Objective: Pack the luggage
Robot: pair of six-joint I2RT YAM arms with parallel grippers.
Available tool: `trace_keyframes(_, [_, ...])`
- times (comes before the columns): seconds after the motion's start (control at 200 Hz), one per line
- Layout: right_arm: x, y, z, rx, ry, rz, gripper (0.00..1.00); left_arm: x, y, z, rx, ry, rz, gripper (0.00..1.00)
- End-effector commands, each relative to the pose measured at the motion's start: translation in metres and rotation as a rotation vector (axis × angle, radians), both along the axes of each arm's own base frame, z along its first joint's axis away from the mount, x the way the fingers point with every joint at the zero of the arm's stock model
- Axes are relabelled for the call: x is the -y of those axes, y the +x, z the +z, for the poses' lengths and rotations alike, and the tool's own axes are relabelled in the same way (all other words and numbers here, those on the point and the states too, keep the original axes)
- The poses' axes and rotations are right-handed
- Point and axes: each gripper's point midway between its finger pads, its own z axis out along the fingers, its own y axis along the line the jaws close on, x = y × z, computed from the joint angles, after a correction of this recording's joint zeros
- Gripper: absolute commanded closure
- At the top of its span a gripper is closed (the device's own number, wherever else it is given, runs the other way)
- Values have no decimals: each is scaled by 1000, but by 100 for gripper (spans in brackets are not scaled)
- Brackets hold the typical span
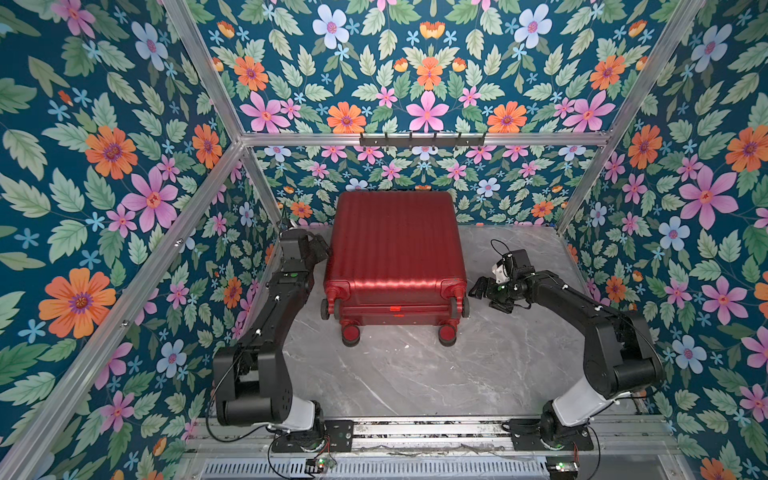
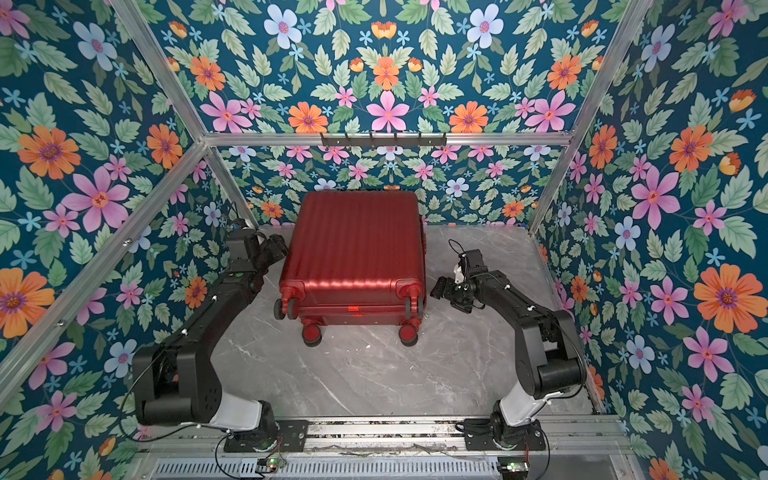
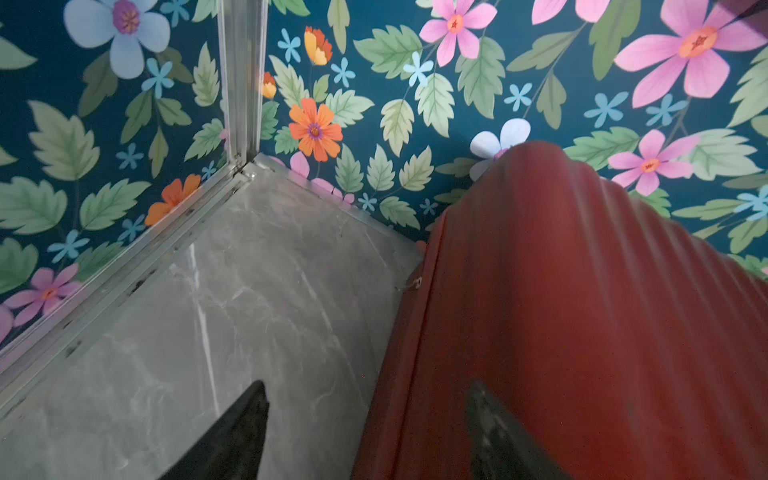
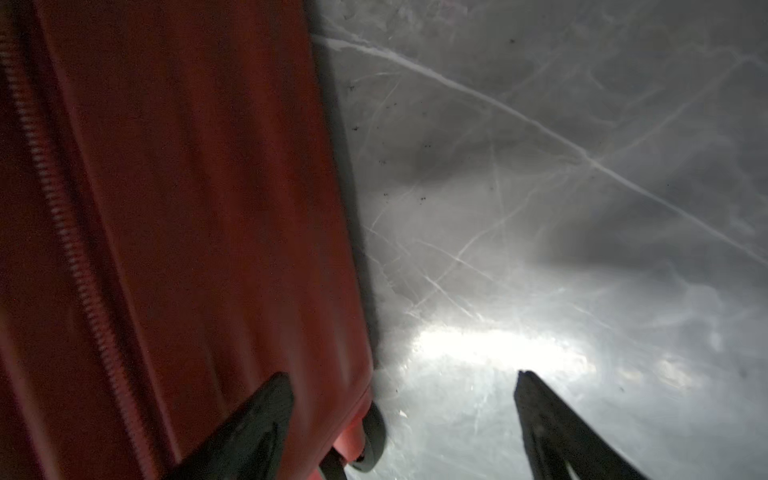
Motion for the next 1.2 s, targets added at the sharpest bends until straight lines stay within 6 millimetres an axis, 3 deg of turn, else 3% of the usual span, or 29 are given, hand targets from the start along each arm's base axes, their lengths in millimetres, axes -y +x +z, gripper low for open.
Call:
trace_keyframes(0.0, [-16,12,0,24,82,25,16,14,18,-13,-31,-14,-83,25])
trace_keyframes(0.145, [-33,5,-5,30,120,71,17,24,38,-22,-57,-9,-150,25])
trace_keyframes(0.365, [-73,-31,-19,31,106,180,17,44,52,-34,-90,-13,-286,25])
trace_keyframes(0.395, [-78,-34,-8,64,118,189,17,46,54,-36,-96,-14,-296,25])
trace_keyframes(0.59, [-105,-60,-7,75,115,236,18,64,65,-46,-91,-47,-371,26])
trace_keyframes(0.71, [-118,-72,-8,76,91,264,19,87,72,-51,-85,-64,-430,27])
trace_keyframes(0.97, [-117,-85,-7,78,60,259,20,147,85,-68,-65,-105,-520,28])
trace_keyframes(1.095, [-109,-90,-7,77,30,256,19,167,93,-64,-22,-125,-525,28])
trace_keyframes(1.195, [-100,-95,-7,68,-2,248,18,171,98,-53,18,-138,-504,28])
